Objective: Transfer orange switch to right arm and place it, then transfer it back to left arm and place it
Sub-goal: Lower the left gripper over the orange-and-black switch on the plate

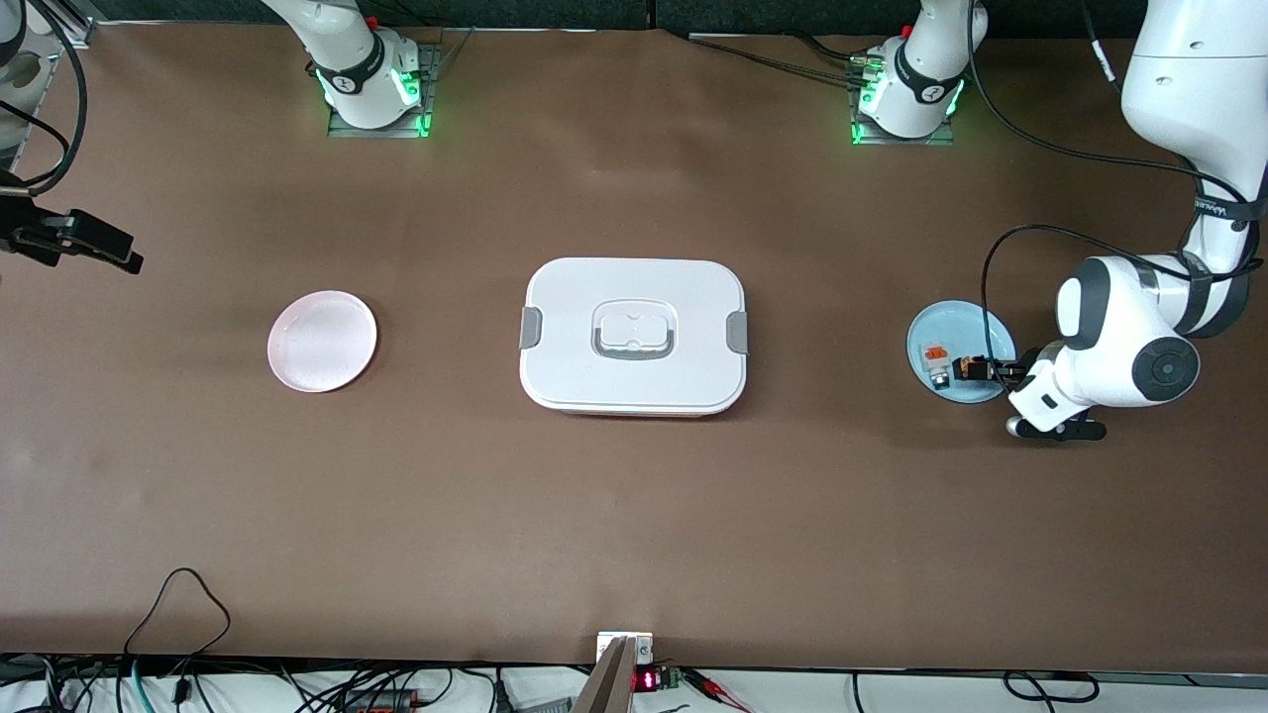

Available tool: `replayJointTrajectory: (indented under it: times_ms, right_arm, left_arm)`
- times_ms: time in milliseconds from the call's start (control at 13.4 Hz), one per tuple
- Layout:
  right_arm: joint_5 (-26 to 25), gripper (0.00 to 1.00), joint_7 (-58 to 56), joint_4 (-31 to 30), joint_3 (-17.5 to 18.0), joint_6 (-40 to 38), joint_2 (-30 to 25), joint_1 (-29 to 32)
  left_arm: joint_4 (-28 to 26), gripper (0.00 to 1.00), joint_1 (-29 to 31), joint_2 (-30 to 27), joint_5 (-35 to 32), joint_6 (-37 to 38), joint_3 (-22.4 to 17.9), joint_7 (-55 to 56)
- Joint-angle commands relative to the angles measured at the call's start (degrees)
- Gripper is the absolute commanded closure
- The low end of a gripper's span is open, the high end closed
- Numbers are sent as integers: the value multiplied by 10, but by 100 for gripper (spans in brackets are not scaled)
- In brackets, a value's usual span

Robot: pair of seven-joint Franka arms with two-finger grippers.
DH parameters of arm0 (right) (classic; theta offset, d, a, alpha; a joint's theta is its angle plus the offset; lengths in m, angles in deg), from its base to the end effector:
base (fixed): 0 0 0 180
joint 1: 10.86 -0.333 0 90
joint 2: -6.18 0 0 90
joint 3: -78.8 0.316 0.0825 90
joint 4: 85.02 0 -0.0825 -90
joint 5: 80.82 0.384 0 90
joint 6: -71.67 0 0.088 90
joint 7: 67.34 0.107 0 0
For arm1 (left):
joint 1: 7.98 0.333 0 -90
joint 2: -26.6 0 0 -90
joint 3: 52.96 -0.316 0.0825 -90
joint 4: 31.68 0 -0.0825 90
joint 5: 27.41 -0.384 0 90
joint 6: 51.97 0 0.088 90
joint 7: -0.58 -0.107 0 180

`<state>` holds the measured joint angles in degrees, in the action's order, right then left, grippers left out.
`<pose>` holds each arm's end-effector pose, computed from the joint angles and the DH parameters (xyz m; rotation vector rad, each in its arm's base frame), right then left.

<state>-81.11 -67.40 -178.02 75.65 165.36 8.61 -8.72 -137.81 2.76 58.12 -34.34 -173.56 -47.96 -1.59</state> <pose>0.5682 -0.0525 0.5814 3.1320 -0.1424 -0.0480 0.6068 0.0685 0.2050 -3.0841 0.0139 0.4333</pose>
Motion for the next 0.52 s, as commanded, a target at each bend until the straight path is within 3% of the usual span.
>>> replayJointTrajectory:
  times_ms: [0,448]
  right_arm:
    - [2,0,-8,4,4,-18,-7,1]
    - [2,0,-8,22,-1,-40,-4,4]
  left_arm:
    - [-11,0,7,7,-7,-20,5,-1]
    - [-11,0,2,14,-4,-20,6,25]
